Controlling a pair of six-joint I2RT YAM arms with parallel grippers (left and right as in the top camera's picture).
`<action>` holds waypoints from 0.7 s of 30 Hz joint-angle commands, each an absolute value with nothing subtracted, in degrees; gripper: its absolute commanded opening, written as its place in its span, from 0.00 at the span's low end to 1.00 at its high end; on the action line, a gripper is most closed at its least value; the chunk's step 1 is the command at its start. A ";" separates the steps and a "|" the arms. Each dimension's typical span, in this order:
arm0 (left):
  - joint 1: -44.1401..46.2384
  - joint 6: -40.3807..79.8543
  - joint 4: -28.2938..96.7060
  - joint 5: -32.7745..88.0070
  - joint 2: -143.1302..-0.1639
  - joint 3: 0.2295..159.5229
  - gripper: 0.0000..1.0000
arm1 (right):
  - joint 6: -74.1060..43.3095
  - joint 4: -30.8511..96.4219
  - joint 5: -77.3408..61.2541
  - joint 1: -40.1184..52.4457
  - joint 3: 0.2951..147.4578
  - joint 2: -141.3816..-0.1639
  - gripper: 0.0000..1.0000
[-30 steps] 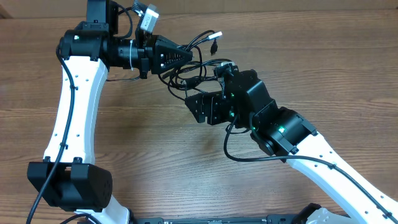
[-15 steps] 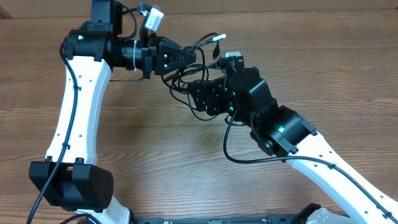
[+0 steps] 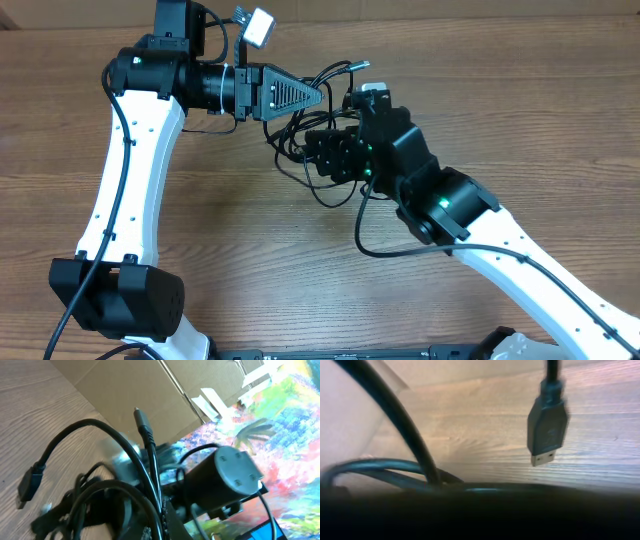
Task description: Untangle cables
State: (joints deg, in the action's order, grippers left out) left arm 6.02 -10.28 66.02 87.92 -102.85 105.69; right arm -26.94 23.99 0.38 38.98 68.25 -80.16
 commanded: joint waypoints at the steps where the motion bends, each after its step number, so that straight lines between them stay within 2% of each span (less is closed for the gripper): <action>1: 6.57 -8.34 64.93 90.59 -100.84 106.67 0.04 | -26.72 23.62 -5.80 38.87 68.95 -81.56 0.65; 12: 6.33 -8.32 53.84 87.22 -100.84 106.67 0.04 | -26.70 23.64 -27.81 38.87 68.97 -80.68 0.64; 21: 6.31 -8.08 50.65 82.98 -100.84 106.67 0.04 | -24.97 23.64 -44.62 38.87 68.97 -80.36 0.64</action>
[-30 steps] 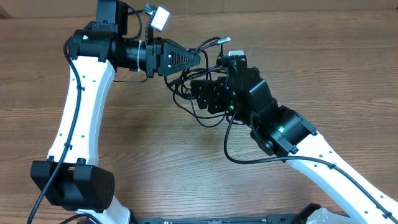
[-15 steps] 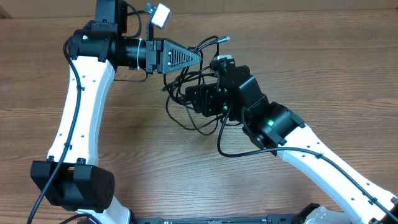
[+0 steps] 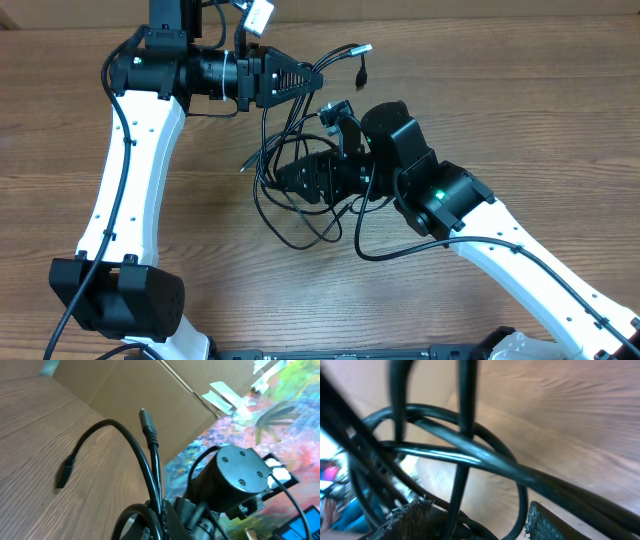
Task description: Untangle cables
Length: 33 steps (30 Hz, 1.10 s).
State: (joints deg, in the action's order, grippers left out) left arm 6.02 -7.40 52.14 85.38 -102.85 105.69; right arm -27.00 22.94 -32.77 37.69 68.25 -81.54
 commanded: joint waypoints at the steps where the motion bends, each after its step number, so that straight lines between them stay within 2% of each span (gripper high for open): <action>1: 6.31 -8.08 50.70 82.11 -100.84 106.67 0.04 | -24.97 23.64 -45.10 38.87 68.97 -80.36 0.64; 5: 6.28 -8.05 50.72 77.10 -100.84 106.67 0.04 | -24.97 23.66 -46.35 38.87 68.97 -80.03 0.64; 10: 6.24 -7.03 50.70 76.86 -100.84 106.67 0.04 | -25.02 23.64 -43.20 38.85 68.99 -79.59 0.64; 17: 3.16 -5.87 50.76 69.14 -100.86 106.67 0.04 | -24.93 24.29 -48.18 38.85 68.99 -77.93 0.64; 26: 1.17 -5.15 52.73 68.77 -100.86 106.67 0.04 | -21.87 23.33 -47.99 38.81 68.99 -74.94 0.68; 29: 1.19 -5.13 53.06 68.84 -100.86 106.67 0.04 | -20.69 23.27 -45.56 38.81 68.99 -74.67 0.68; 33: 1.19 -5.13 53.76 69.06 -100.86 106.67 0.04 | -20.73 24.64 -35.48 38.81 68.99 -74.67 0.68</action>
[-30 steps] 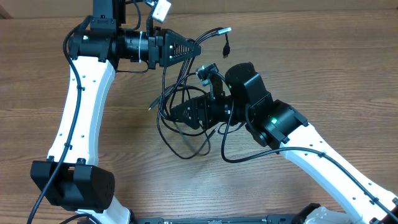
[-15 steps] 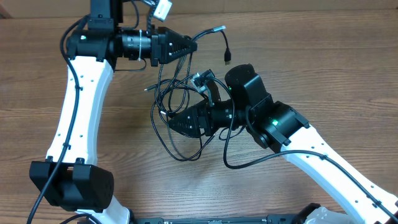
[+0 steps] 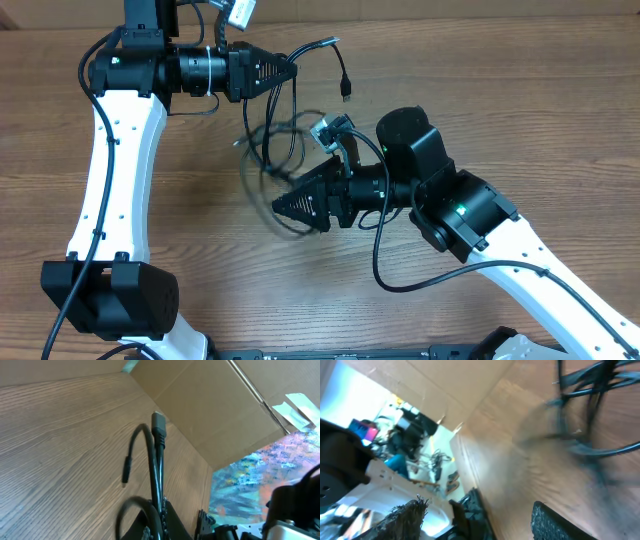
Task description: Untangle cables
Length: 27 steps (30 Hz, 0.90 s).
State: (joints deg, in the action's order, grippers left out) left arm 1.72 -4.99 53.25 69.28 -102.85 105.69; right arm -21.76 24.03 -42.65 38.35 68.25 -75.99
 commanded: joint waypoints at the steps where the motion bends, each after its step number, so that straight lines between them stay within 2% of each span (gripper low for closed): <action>1: 1.19 -5.13 53.93 69.12 -100.86 106.67 0.04 | -20.75 25.58 -31.48 38.81 68.99 -74.67 0.68; 8: 1.15 -7.66 53.76 76.29 -100.86 106.67 0.05 | -24.38 32.05 -15.31 38.81 68.99 -74.67 0.69; 16: 1.15 -7.94 52.05 90.50 -100.86 106.67 0.04 | -39.48 40.03 5.37 38.81 68.97 -74.67 0.70; 27: 1.15 -7.42 52.23 90.65 -100.82 106.67 0.04 | -48.51 43.07 19.14 38.81 68.97 -74.70 0.70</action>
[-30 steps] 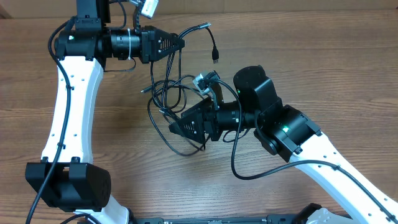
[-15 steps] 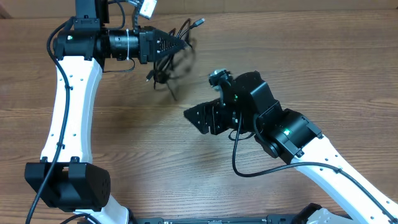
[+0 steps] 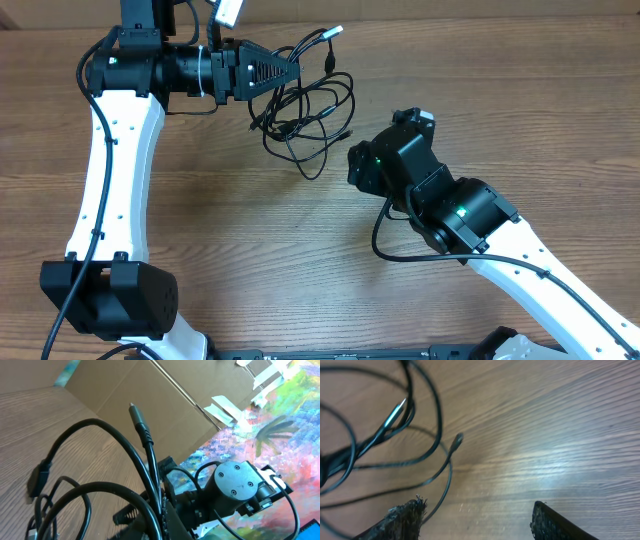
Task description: Untangle cables
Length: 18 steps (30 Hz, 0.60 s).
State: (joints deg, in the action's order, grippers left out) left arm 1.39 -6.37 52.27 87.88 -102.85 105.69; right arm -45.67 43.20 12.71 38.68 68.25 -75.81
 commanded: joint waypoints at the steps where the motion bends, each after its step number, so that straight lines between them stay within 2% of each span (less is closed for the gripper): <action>1: 1.15 -7.42 52.23 90.63 -100.82 106.67 0.04 | -48.49 42.94 19.33 38.81 68.97 -74.72 0.70; 10: 2.00 -7.70 51.96 90.63 -100.82 106.67 0.05 | -50.35 41.10 12.29 38.81 68.97 -76.47 0.68; 18: 2.17 -7.68 52.01 90.65 -100.82 106.67 0.04 | -51.24 41.74 17.39 38.65 68.69 -76.64 0.68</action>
